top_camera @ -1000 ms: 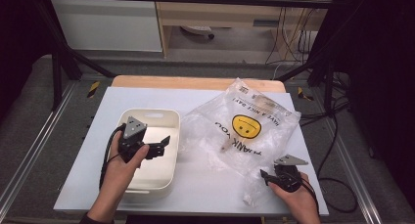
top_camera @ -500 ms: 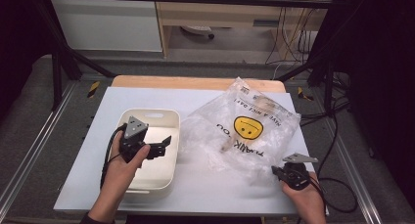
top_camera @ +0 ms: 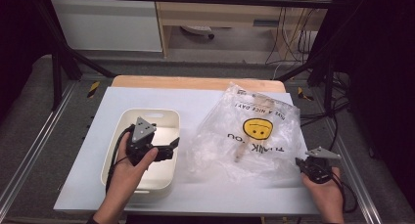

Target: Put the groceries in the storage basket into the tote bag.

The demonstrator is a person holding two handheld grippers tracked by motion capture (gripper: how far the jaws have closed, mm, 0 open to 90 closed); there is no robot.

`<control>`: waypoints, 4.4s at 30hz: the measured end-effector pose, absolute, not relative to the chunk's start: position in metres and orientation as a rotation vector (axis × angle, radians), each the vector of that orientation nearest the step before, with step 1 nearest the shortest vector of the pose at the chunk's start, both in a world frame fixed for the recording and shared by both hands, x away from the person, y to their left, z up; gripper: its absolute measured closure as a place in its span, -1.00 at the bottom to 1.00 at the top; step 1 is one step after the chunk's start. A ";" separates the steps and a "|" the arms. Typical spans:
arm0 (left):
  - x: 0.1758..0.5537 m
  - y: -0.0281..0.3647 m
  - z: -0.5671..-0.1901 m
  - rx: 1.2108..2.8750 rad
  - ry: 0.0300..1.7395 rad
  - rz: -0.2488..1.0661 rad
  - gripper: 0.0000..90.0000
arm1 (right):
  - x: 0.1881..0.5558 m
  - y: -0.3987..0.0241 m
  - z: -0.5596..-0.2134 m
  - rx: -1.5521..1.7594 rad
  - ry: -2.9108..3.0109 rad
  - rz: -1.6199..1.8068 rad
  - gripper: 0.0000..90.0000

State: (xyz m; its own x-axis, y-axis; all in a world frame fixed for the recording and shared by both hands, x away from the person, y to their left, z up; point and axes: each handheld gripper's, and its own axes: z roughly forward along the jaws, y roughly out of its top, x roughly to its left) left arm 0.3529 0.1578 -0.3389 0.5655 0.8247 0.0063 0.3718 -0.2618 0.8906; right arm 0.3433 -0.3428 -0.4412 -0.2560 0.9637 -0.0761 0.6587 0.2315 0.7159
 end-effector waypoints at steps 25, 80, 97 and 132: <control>0.389 0.026 -0.397 1.932 1.018 0.516 -0.78 | 0.355 -0.368 -0.443 1.512 1.924 0.758 1.00; 0.375 0.026 -0.431 1.997 0.937 0.354 1.00 | 0.339 -0.348 -0.435 1.484 1.998 0.872 1.00; 0.392 0.046 -0.378 1.954 0.940 0.198 1.00 | 0.348 -0.314 -0.409 1.398 2.077 0.908 1.00; 0.401 0.062 -0.333 2.044 0.863 0.220 1.00 | 0.352 -0.311 -0.385 1.355 2.114 0.953 1.00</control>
State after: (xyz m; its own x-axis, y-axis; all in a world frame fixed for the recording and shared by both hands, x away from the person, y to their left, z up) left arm 0.4011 0.0617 -0.3334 0.7430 0.6499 -0.1598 0.4938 -0.3711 0.7864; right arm 0.3524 -0.3108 -0.3853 -0.4149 0.9098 -0.0067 0.5974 0.2780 0.7522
